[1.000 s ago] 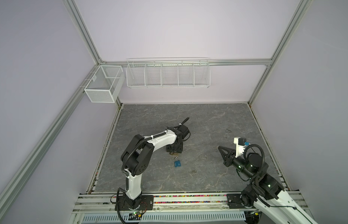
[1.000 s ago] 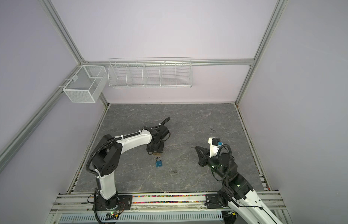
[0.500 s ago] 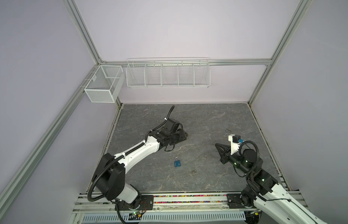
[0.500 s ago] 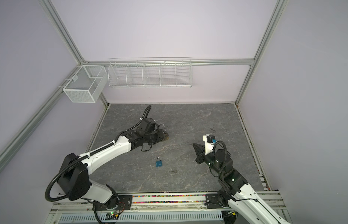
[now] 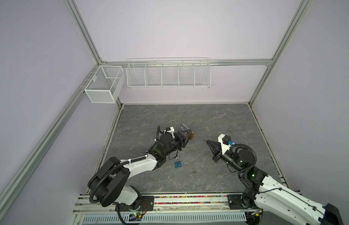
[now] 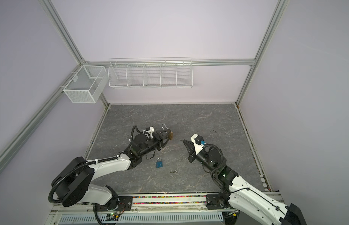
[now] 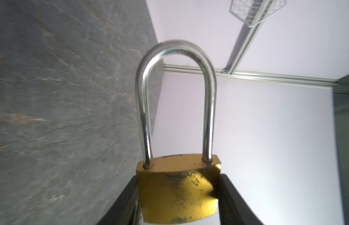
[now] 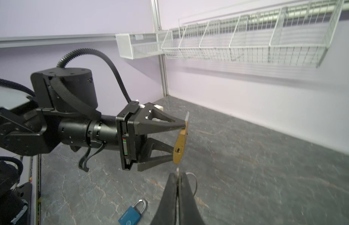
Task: Unlock with the key
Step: 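Lift and tilt the brass padlock with the left gripper while the right gripper approaches, then set the brass padlock down, open the left gripper while the right draws back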
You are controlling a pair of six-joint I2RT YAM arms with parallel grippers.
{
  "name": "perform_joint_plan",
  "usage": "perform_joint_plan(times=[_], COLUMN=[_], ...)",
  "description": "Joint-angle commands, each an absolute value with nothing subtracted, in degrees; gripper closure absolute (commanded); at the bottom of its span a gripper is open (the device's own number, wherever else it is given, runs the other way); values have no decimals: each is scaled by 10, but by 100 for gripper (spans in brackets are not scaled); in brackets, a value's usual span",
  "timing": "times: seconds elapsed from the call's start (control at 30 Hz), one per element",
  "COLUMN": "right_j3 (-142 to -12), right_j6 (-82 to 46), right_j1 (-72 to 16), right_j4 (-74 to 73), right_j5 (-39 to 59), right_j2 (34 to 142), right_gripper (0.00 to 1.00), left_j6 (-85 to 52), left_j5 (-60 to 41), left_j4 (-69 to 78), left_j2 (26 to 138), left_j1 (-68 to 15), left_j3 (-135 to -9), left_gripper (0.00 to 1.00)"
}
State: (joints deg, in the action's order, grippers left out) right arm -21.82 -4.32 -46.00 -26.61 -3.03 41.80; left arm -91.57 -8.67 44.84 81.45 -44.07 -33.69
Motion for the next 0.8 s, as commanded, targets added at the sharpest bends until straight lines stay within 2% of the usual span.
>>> perform_joint_plan(times=[0.0, 0.23, 0.53, 0.7, 0.77], right_j3=[-225, -241, -286, -309, -314], right_j6=[-12, -15, 6, -2, -16], right_j1=[-480, -510, -536, -536, -534], right_j4=[-382, -491, -456, -385, -331], right_j5=[-70, -106, -127, -144, -163], right_j2=[451, 529, 536, 533, 520], right_gripper=[94, 94, 94, 94, 94], left_j6=[-968, -1014, -1041, -996, -947], left_j5=[-18, 11, 0, -25, -90], left_j4=[600, 694, 748, 717, 580], left_j2=[764, 770, 804, 797, 771], left_j1=[-443, -443, -443, -439, -425], left_j3=[-325, -300, -297, -302, -334], left_gripper=[100, 100, 100, 100, 100])
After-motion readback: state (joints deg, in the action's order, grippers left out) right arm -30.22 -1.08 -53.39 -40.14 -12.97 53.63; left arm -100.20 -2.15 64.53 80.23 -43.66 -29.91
